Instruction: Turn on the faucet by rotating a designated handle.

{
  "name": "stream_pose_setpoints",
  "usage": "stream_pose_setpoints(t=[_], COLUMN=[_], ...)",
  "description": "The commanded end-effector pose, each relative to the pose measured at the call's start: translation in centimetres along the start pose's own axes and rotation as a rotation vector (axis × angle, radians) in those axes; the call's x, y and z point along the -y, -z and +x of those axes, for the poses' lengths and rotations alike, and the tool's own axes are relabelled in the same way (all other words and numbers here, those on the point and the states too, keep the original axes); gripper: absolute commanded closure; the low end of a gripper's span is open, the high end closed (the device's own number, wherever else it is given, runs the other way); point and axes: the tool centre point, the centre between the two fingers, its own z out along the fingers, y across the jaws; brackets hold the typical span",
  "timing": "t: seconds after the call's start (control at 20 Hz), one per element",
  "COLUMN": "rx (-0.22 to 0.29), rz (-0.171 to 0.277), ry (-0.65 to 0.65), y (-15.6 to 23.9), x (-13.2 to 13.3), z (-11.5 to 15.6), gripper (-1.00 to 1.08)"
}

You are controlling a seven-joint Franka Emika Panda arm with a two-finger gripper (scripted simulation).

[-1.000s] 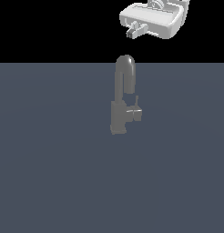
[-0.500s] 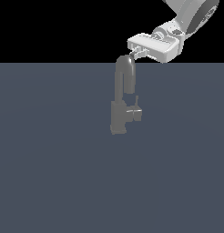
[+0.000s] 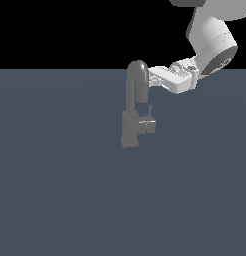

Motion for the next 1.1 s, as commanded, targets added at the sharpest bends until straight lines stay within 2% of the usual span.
stream_pose_setpoints(t=[0.0,0.6,0.8,1.05], rx=[0.042,0.194,0.216,0.210], rz=[0.035,0.168,0.187,0.182], ry=[-0.037,-0.180,-0.200,-0.195], y=[-0.1,-1.3,-1.6,-1.6], x=[0.0,-0.7,-0.8,-0.8], z=[1.8,8.7,9.7,9.4], gripper=[1.08,1.08,1.08,1.08])
